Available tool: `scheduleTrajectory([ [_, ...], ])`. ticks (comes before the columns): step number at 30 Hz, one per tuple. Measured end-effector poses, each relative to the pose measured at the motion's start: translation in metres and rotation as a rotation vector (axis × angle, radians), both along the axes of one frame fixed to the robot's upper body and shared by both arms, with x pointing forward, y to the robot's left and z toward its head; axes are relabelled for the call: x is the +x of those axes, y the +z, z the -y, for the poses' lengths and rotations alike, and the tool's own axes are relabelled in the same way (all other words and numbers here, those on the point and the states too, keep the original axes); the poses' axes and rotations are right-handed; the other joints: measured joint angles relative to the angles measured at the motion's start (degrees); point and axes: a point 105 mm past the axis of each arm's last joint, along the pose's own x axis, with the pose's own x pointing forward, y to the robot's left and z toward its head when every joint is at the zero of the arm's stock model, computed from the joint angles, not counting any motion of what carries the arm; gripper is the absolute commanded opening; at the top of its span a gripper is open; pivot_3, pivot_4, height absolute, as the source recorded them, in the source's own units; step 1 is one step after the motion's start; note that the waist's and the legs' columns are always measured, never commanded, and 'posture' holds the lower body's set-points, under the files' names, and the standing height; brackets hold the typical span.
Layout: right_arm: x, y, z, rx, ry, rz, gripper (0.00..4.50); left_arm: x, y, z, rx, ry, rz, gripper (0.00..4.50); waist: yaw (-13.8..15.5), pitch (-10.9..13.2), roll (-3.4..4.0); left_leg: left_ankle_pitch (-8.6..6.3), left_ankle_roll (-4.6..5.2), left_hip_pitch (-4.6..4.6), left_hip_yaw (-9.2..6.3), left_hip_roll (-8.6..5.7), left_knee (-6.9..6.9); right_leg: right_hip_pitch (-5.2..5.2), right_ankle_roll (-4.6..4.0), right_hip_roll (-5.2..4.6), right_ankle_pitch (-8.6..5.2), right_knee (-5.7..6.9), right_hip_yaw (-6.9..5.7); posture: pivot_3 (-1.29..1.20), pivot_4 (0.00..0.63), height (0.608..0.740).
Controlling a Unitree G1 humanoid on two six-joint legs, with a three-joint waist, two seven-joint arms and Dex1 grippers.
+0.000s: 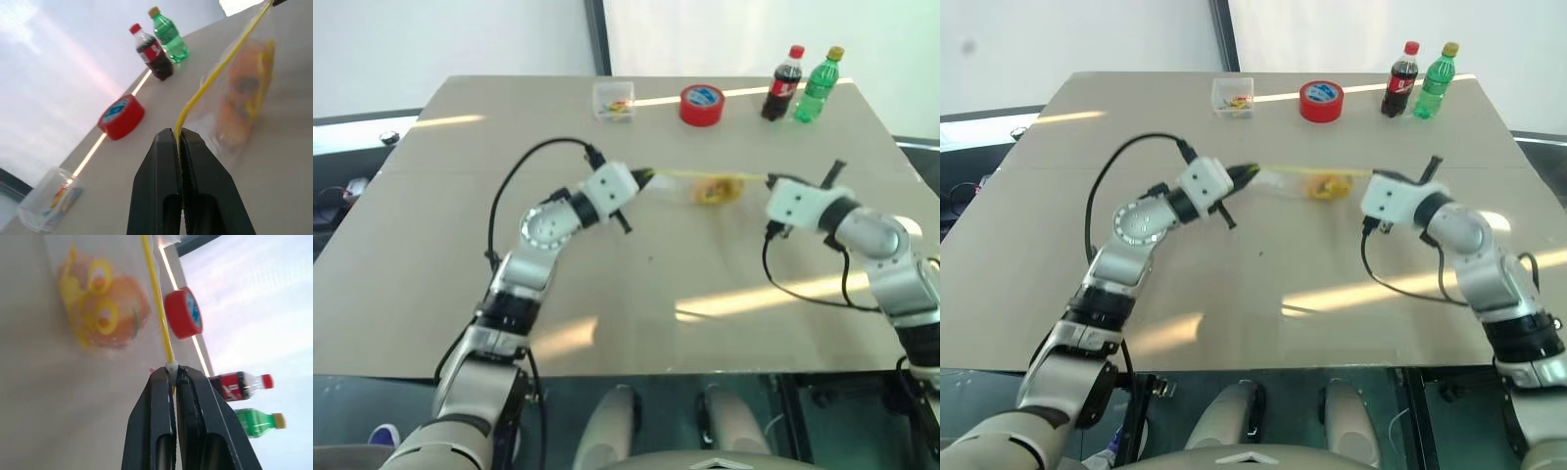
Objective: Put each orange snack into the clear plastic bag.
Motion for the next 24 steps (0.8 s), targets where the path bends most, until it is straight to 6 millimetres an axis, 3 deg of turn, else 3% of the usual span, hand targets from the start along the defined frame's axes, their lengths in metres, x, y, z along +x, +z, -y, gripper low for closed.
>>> scheduleTrajectory([
  [4,0.012,0.029,0.006,-0.008,-0.037,0.111,0.08,0.014,0.022,0.004,-0.001,0.012,0.06,0.0,0.0,0.0,0.0,0.0,-0.01,-0.05,0.01,-0.01,-0.1,-0.03,0.0,0.0,0.0,-0.18,0.0,0.0,0.15,0.74],
  [9,0.001,0.022,0.008,-0.025,-0.027,0.108,0.08,0.014,0.022,0.005,0.014,-0.011,0.086,0.0,-0.1,0.0,0.0,0.14,-0.24,-0.71,-0.02,0.02,-0.36,-0.63,0.0,-0.03,0.02,-0.55,-0.04,0.0,0.15,0.74],
  [13,-0.022,-0.003,0.006,0.003,-0.003,0.032,0.08,0.0,0.001,0.0,0.063,-0.052,0.077,0.0,-0.2,0.0,0.02,0.15,-0.24,-1.01,0.07,0.04,-0.44,-0.97,0.01,-0.11,0.02,-0.57,0.07,0.0,0.15,0.74],
  [18,-0.063,-0.046,0.004,0.061,-0.007,-0.15,0.08,-0.039,-0.056,-0.004,0.136,-0.154,-0.073,0.0,-0.1,0.0,0.02,0.11,-0.17,-0.86,0.08,0.1,-0.44,-0.89,0.01,-0.1,0.02,-0.39,0.09,0.0,0.15,0.74],
  [20,-0.07,-0.055,0.003,0.081,-0.008,-0.19,0.56,-0.045,-0.064,-0.006,0.136,-0.167,-0.115,0.51,-0.1,0.0,0.03,0.0,0.01,-0.68,0.05,0.09,-0.42,-0.75,0.0,-0.09,0.03,-0.29,0.07,0.0,0.15,0.74],
  [24,-0.087,-0.086,0.012,0.151,-0.071,-0.344,2.12,-0.062,-0.092,-0.024,0.155,-0.18,-0.314,2.04,-0.2,0.0,0.04,-0.01,0.03,-0.45,0.03,0.11,-0.26,-0.55,0.0,-0.06,0.02,-0.09,0.05,0.0,0.15,0.74],
])
